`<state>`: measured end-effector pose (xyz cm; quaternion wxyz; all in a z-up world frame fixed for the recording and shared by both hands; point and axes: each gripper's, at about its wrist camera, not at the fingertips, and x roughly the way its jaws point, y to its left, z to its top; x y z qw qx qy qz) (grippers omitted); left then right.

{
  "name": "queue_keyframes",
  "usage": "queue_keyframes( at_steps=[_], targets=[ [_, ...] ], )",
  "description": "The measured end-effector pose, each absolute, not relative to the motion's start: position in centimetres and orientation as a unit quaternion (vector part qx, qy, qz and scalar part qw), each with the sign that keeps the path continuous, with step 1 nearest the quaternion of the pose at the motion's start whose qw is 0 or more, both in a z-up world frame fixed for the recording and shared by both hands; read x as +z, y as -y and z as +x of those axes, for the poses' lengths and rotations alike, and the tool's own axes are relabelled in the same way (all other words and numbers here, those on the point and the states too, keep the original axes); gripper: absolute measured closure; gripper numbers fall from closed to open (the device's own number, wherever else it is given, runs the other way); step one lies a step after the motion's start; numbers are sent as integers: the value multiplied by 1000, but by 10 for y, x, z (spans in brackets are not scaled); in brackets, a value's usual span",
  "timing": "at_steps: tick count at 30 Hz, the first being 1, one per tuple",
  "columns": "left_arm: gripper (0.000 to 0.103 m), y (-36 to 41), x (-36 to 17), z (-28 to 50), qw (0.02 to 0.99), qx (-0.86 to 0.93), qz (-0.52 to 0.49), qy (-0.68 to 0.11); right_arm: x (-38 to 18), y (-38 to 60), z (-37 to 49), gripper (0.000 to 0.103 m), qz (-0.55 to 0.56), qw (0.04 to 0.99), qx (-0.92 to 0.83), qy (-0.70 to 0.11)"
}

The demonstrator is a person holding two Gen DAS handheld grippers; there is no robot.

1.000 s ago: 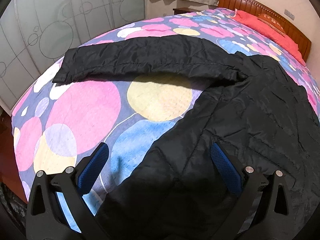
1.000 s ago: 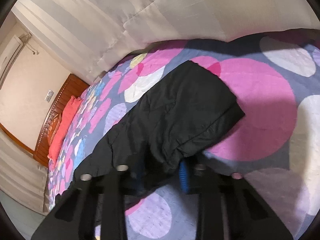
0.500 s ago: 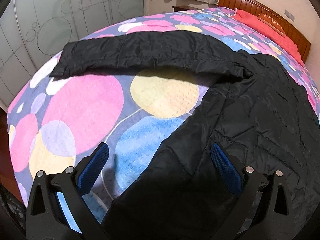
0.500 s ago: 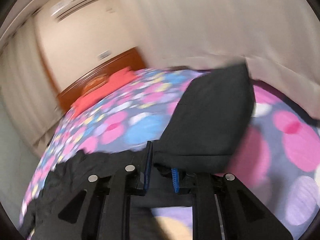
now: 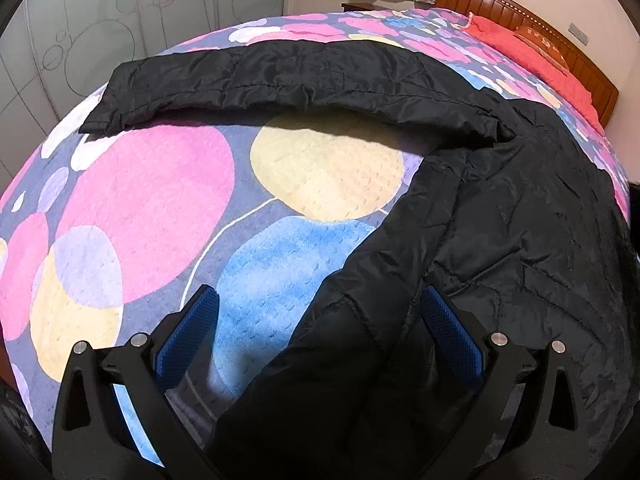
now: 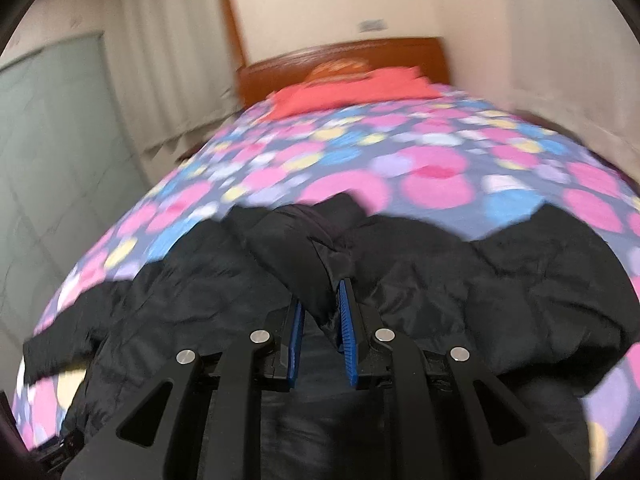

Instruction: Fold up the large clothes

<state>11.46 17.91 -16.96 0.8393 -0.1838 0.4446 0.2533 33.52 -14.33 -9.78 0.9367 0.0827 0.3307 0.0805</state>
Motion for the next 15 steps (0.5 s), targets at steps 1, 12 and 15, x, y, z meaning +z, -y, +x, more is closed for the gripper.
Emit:
queue_keyframes(
  at_steps=[1, 12, 15],
  targets=[
    [2, -179, -170, 115, 840, 253, -183, -444, -102, 129, 334, 85, 76, 934, 93, -337],
    [2, -179, -172, 114, 843, 252, -179, -441, -162, 39, 351, 79, -12, 877, 177, -447],
    [2, -179, -172, 115, 843, 253, -176, -441, -157, 32, 345, 53, -14, 871, 198, -450]
  ],
)
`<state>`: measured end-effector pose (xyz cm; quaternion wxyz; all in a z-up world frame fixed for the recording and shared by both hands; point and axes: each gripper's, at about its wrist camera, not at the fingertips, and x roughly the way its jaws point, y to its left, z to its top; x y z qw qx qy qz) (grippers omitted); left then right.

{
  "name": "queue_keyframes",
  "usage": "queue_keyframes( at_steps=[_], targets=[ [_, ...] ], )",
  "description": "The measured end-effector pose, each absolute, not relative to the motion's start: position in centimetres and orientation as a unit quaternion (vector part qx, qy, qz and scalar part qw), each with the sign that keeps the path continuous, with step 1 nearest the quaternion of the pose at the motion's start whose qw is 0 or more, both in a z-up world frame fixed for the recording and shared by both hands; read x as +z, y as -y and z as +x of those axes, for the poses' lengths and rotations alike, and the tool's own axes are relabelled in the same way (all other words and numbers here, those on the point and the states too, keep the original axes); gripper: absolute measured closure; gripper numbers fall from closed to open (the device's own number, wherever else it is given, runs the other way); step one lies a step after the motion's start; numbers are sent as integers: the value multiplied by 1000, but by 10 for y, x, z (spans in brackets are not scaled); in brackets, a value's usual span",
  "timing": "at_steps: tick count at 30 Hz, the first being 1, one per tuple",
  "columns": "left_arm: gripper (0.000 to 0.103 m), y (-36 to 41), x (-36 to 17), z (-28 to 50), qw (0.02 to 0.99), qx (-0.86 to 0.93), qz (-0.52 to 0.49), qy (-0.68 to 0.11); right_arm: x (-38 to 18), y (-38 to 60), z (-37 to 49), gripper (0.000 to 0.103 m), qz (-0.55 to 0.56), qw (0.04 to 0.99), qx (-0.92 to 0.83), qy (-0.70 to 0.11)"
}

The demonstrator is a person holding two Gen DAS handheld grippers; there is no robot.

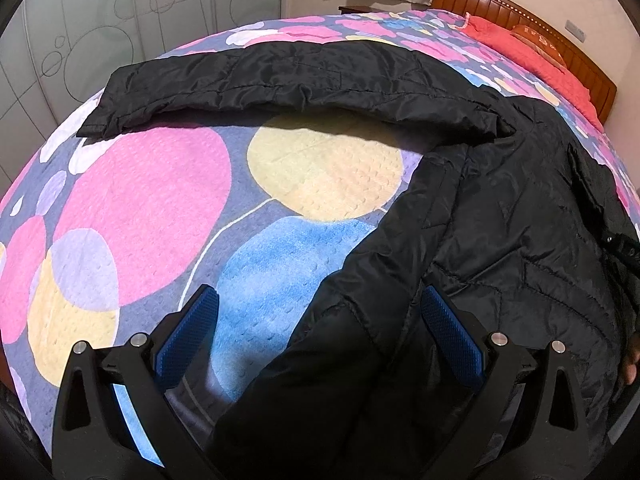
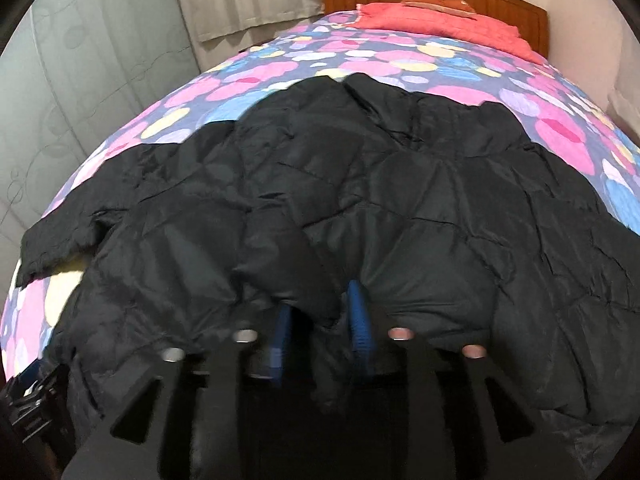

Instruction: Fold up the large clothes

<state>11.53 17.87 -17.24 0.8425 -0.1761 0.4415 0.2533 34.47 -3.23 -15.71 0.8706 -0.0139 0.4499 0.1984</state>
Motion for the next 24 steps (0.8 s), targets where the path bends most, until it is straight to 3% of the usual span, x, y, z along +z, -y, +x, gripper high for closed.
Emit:
queue_keyframes(
  at_steps=[1, 2, 9, 11, 12, 18, 21, 24],
  targets=[
    [2, -179, -172, 115, 842, 254, -176, -442, -153, 30, 340, 33, -5, 866, 217, -452],
    [2, -179, -172, 116, 842, 254, -175, -442, -151, 29, 338, 29, 0, 863, 228, -451],
    [2, -179, -173, 117, 842, 254, -174, -444, -99, 92, 315, 30, 62, 899, 202, -383],
    [2, -178, -173, 118, 842, 256, -171, -444, -92, 137, 326, 35, 86, 913, 139, -373],
    [2, -178, -174, 118, 842, 256, -171, -444, -90, 168, 337, 44, 95, 920, 82, -372],
    [2, -178, -174, 119, 842, 257, -168, -444, -129, 283, 380, 48, 121, 904, -109, -396],
    [2, -178, -175, 120, 842, 258, -164, -445, -167, 295, 394, 48, 118, 883, -102, -442],
    [2, -177, -175, 120, 842, 261, -161, -445, -165, 282, 400, 47, 77, 887, -113, -440]
  ],
)
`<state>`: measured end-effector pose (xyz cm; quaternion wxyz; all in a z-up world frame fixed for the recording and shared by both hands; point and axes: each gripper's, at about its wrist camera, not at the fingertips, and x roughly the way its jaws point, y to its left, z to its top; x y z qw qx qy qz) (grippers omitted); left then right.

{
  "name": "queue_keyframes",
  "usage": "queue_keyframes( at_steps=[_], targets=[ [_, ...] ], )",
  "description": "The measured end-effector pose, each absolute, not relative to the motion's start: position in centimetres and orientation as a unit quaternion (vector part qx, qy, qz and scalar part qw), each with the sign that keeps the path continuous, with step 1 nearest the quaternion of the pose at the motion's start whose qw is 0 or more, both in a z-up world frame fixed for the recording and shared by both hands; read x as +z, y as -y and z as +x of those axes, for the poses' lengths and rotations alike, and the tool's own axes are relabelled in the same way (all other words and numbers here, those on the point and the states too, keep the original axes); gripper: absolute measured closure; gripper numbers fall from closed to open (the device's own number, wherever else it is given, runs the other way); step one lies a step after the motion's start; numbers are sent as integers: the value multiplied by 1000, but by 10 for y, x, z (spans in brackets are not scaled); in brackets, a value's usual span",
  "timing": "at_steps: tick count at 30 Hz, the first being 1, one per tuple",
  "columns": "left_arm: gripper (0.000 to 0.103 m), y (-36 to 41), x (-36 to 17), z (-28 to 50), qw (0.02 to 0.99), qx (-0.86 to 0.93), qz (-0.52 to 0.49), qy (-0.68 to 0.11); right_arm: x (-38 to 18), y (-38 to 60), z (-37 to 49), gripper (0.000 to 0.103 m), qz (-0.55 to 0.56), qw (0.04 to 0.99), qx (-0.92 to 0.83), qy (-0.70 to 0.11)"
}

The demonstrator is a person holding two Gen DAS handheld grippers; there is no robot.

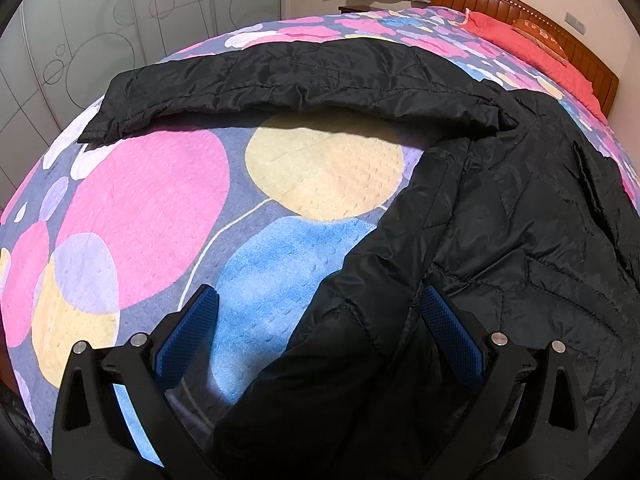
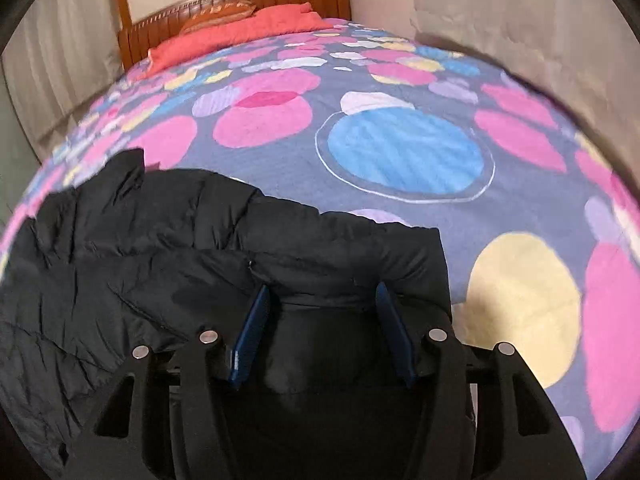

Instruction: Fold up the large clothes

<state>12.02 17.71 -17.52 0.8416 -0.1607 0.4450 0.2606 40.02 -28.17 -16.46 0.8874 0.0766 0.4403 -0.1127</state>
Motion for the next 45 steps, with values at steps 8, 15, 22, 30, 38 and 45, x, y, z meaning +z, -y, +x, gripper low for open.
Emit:
queue_keyframes(
  at_steps=[8, 15, 22, 30, 38, 45],
  targets=[
    [2, -178, -175, 120, 842, 262, -158, -445, -142, 216, 373, 47, 55, 907, -32, -416],
    [2, -176, -175, 121, 842, 260, -161, -444, -161, 189, 378, 44, 31, 891, -16, -453],
    [2, -176, -176, 121, 843, 260, -162, -443, -150, 221, 341, 44, 7, 907, -108, -406],
    [2, -177, -176, 121, 841, 255, -166, -447, -172, 236, 344, 40, 20, 907, -100, -408],
    [2, -196, -159, 106, 842, 217, -209, -447, -175, 234, 338, 26, 53, 907, -87, -408],
    [2, -258, -134, 87, 855, 258, -268, -361, -178, 231, 341, 19, 45, 907, -82, -410]
  ],
)
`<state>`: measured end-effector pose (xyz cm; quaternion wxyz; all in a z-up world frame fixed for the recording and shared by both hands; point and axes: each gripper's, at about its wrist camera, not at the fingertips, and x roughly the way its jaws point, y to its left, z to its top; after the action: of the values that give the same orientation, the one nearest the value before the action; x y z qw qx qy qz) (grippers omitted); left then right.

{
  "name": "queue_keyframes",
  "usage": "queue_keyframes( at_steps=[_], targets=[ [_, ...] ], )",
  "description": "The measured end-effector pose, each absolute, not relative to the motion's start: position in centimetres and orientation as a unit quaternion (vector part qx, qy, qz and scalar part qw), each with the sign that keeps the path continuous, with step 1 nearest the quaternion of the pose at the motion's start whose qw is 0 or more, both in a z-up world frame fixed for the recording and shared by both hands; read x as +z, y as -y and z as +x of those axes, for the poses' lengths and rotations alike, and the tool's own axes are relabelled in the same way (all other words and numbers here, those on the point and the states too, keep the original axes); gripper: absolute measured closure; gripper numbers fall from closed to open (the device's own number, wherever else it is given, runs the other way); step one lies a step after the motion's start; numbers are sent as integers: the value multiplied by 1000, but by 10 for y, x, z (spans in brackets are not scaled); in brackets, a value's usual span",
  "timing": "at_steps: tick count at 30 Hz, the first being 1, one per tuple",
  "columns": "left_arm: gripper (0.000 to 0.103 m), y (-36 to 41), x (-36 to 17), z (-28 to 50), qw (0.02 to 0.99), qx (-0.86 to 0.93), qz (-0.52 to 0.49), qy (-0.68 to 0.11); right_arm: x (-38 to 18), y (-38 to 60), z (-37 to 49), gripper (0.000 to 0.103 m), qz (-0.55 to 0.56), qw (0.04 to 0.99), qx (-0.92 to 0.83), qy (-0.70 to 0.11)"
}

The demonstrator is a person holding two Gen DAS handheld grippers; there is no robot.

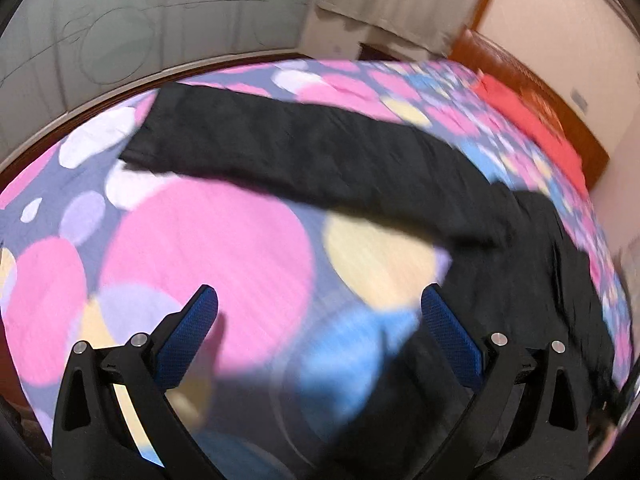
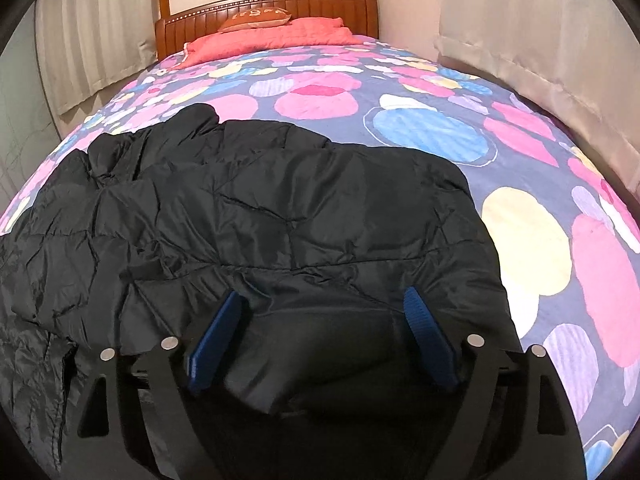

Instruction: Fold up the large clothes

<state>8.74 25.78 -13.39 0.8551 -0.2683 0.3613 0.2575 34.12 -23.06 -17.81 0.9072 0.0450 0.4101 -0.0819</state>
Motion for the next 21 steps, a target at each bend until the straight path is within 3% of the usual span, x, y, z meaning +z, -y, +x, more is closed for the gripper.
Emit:
queue_keyframes(
  at_steps=[6, 16, 17, 19, 21],
  targets=[
    [2, -336, -166, 85, 824, 270, -395, -303, -180, 226, 341, 17, 36, 907, -84, -411],
    [2, -393, -174, 108, 828, 269, -433, -234, -180, 225, 340, 17, 30, 907, -87, -410],
    [5, -394, -175, 105, 825, 270, -443, -223, -180, 225, 341, 17, 30, 907, -87, -411],
    [36, -402, -178, 94, 809, 298, -462, -207, -180, 225, 340, 17, 30, 907, -87, -410],
    [55, -407, -182, 86, 800, 310, -477, -191, -180, 225, 340, 17, 30, 907, -86, -410]
  ],
)
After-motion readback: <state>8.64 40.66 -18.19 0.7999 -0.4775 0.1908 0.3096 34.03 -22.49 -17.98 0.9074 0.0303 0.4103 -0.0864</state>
